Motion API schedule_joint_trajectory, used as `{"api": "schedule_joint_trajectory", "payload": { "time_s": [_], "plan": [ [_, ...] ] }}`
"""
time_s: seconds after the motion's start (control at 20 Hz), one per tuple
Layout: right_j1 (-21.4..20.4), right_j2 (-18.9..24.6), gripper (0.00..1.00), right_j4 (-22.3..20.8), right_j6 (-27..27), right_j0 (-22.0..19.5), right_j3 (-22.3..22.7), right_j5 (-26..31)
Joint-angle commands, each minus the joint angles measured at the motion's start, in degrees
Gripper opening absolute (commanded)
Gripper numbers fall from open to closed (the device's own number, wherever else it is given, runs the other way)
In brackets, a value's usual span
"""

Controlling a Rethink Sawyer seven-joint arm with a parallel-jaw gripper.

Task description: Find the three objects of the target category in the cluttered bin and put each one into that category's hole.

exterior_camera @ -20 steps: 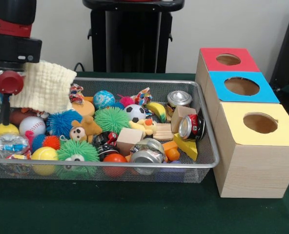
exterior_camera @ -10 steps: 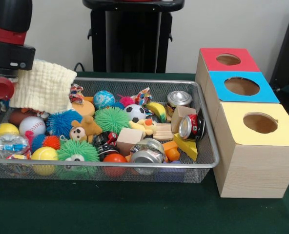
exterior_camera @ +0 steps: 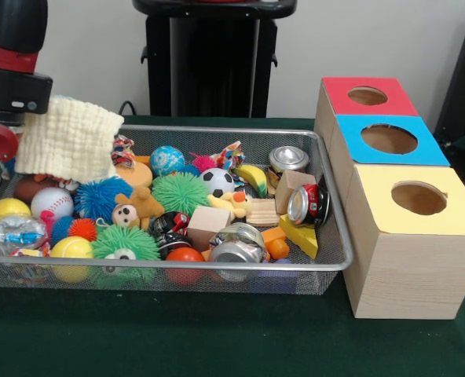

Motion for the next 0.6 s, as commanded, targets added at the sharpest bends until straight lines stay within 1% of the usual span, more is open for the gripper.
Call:
{"api": "schedule_joint_trajectory", "payload": {
  "time_s": [0.05, 0.25, 0.3, 0.4, 0.5, 0.55, 0.6],
  "plan": [
    [0.5, 2.5, 1.00, 1.7, 10.4, -0.8, -3.4, 1.0],
    [0.3, 3.0, 1.00, 1.3, 10.1, -1.4, -3.4, 1.6],
    [0.4, 2.8, 1.00, 1.4, 10.4, -1.3, -3.4, 1.0],
    [1.8, 3.2, 1.00, 1.1, 11.8, -1.5, -3.6, -2.0],
    [2.5, 5.2, 1.00, 0.2, 13.4, -2.7, -2.7, -3.6],
    [1.7, 7.5, 1.00, -0.9, 14.1, -4.4, -1.0, -3.2],
    [0.9, 8.5, 1.00, -1.1, 14.4, -5.1, 0.1, -2.6]
  ]
}}
